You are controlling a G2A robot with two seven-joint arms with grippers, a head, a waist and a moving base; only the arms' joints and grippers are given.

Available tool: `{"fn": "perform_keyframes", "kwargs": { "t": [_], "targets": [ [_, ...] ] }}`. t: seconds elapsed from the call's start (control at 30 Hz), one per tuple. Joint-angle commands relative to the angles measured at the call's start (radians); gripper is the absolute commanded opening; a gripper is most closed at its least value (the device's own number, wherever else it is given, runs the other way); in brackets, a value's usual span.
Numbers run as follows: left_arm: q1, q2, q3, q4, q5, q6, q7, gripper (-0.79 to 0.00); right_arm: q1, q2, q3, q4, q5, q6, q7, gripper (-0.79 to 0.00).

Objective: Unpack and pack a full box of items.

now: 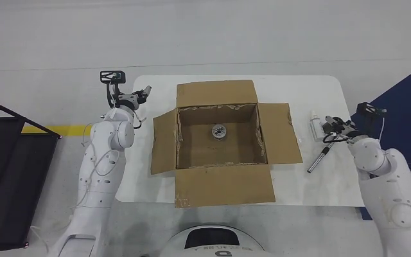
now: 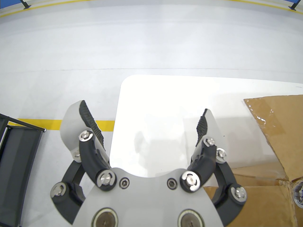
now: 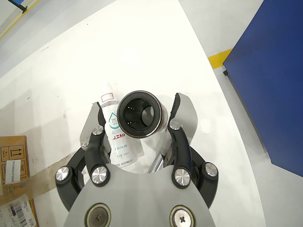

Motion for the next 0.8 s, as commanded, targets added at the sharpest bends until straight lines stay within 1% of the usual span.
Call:
{"fn": "perform_keyframes", "kwargs": {
  "t": [0.0, 0.03, 0.07, 0.27, 0.33, 0.37, 0.5, 0.57, 0.77],
  "targets": [
    [0.000, 0.000, 0.000, 0.000, 0.000, 0.000, 0.000, 0.000, 0.005, -0.002, -0.005, 0.004, -0.004, 0.006, 0.001, -0.345],
    [0.000, 0.000, 0.000, 0.000, 0.000, 0.000, 0.000, 0.000, 0.008, -0.003, -0.007, 0.006, -0.003, 0.007, 0.002, -0.379],
    [0.000, 0.000, 0.000, 0.000, 0.000, 0.000, 0.000, 0.000, 0.009, -0.004, -0.008, 0.009, -0.004, 0.007, 0.002, -0.391],
    [0.000, 0.000, 0.000, 0.000, 0.000, 0.000, 0.000, 0.000, 0.004, -0.007, -0.002, 0.014, 0.001, -0.001, -0.002, -0.422],
    [0.000, 0.000, 0.000, 0.000, 0.000, 0.000, 0.000, 0.000, 0.001, -0.008, 0.002, 0.013, 0.004, -0.003, -0.001, -0.440],
    [0.000, 0.000, 0.000, 0.000, 0.000, 0.000, 0.000, 0.000, -0.002, -0.008, 0.005, 0.012, 0.006, -0.004, -0.003, -0.462],
    [0.000, 0.000, 0.000, 0.000, 0.000, 0.000, 0.000, 0.000, -0.022, -0.009, 0.021, 0.001, 0.017, -0.015, -0.016, -0.643],
    [0.000, 0.000, 0.000, 0.000, 0.000, 0.000, 0.000, 0.000, -0.034, -0.010, 0.029, -0.009, 0.021, -0.019, -0.025, -0.785],
    [0.000, 0.000, 0.000, 0.000, 0.000, 0.000, 0.000, 0.000, -0.083, -0.012, 0.065, -0.042, 0.040, -0.040, -0.060, -0.785]
  ]
}}
